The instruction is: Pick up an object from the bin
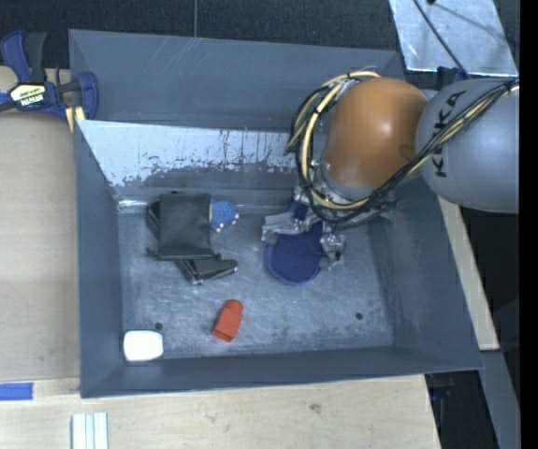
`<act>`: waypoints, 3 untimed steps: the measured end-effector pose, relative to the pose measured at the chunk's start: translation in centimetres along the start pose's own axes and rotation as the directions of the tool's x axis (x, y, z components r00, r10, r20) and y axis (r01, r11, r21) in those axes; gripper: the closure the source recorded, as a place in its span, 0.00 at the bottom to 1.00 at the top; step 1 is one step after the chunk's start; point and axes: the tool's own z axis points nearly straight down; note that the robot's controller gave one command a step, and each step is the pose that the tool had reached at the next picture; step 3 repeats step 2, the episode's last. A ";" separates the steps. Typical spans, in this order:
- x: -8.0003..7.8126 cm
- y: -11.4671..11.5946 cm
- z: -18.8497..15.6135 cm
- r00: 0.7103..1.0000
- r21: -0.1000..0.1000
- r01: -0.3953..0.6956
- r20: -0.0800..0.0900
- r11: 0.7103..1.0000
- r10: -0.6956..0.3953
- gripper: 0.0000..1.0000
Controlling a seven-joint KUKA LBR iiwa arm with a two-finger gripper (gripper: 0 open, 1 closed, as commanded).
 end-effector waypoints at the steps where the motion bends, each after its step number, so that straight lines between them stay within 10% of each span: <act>1: 0.6 0.5 -12.7 1.000 0.017 -0.002 0.008 1.000 0.002 1.00; 2: 0.9 0.1 -25.7 1.000 0.018 -0.006 0.009 1.000 0.006 1.00; 3: 0.9 0.1 -25.7 1.000 0.018 -0.006 0.009 1.000 0.006 1.00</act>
Offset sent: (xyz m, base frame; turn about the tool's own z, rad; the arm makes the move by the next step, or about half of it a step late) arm -0.0088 -0.0027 0.1210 -0.0008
